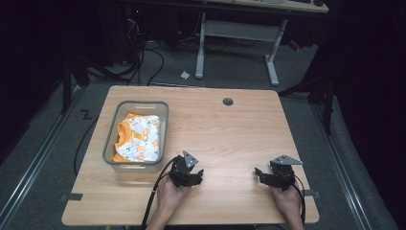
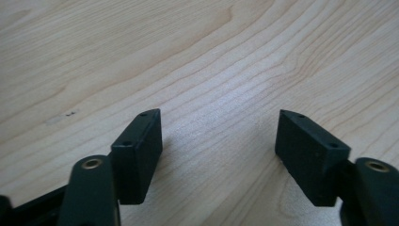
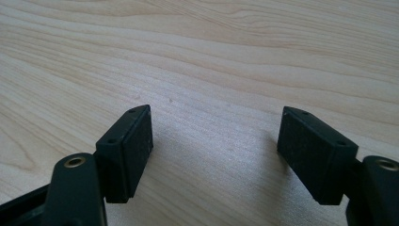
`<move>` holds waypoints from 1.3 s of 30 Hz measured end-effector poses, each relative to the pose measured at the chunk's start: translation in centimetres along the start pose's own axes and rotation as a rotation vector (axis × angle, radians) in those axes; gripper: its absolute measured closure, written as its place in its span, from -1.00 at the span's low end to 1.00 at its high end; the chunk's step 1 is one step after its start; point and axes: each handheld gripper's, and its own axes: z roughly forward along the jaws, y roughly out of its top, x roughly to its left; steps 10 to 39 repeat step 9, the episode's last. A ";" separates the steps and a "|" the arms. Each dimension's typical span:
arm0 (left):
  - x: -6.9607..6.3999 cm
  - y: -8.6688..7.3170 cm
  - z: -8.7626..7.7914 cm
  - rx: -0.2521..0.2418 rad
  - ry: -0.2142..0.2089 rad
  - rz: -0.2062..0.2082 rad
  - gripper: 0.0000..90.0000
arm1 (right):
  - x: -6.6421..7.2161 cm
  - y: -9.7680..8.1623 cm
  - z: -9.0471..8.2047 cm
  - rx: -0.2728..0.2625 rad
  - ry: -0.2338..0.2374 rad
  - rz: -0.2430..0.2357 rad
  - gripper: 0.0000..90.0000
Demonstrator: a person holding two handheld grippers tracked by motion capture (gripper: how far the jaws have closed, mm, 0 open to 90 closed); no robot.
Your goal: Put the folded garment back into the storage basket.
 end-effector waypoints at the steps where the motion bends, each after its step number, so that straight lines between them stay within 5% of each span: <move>1: 0.0 0.0 0.0 -0.001 0.006 -0.004 -0.28 | 0.0 0.0 0.0 -0.001 -0.001 0.000 -0.39; 39: 0.1 -0.1 -0.1 0.001 0.016 -0.016 -0.30 | 0.0 0.0 0.0 -0.001 0.000 -0.001 -0.39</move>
